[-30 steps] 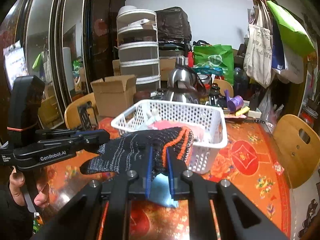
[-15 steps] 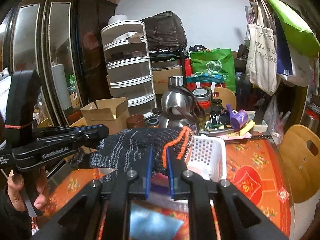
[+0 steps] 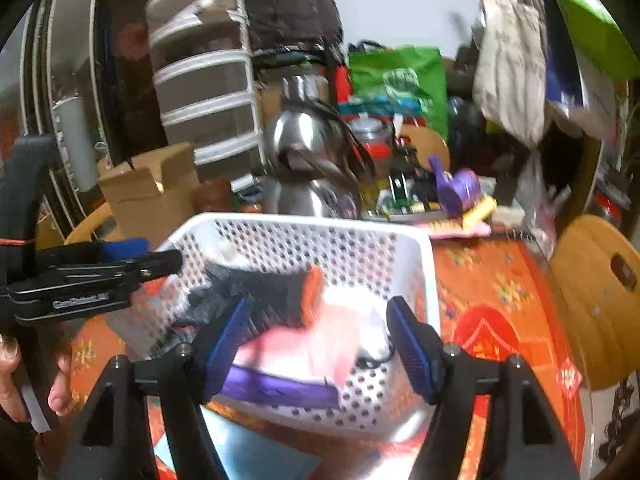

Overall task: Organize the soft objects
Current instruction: 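Grasp the light blue wipes pack with both grippers at its edge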

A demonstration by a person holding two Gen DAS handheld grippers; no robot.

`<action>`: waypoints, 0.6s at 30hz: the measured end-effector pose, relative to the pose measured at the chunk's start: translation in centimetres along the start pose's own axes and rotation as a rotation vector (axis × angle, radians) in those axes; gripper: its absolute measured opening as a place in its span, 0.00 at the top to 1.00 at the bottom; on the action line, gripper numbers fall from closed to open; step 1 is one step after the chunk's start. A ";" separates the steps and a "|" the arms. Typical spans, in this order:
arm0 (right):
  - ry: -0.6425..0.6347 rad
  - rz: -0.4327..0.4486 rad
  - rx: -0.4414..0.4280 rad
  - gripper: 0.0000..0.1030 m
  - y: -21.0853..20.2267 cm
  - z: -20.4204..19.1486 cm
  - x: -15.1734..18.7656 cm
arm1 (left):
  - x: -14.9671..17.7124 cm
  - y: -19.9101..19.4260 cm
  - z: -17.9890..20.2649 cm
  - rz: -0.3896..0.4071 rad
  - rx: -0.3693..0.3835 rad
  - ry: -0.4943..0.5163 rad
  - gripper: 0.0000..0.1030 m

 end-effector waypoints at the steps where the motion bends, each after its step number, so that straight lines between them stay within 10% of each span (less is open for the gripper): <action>1: 0.003 -0.001 0.004 0.31 0.0 0.2 0.2 | 0.5 0.5 -0.3 0.005 -0.024 0.006 0.33; 10: 0.038 0.016 0.012 0.30 -2.8 1.0 3.0 | 4.3 -0.4 -1.2 0.003 0.002 -0.030 0.31; 18: 0.084 -0.017 0.002 0.16 -7.0 1.1 12.0 | 12.8 -8.0 -0.2 0.053 0.033 -0.017 0.09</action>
Point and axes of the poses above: each gripper's, at about its wrist camera, not at the fingertips, and y roughly the way its jaws point, z to its right, x to its underside, the point moved 7 cm from there along y, roughly the way its jaws point, and after that the axes turned 3 degrees about y, right-handed, at the moved point
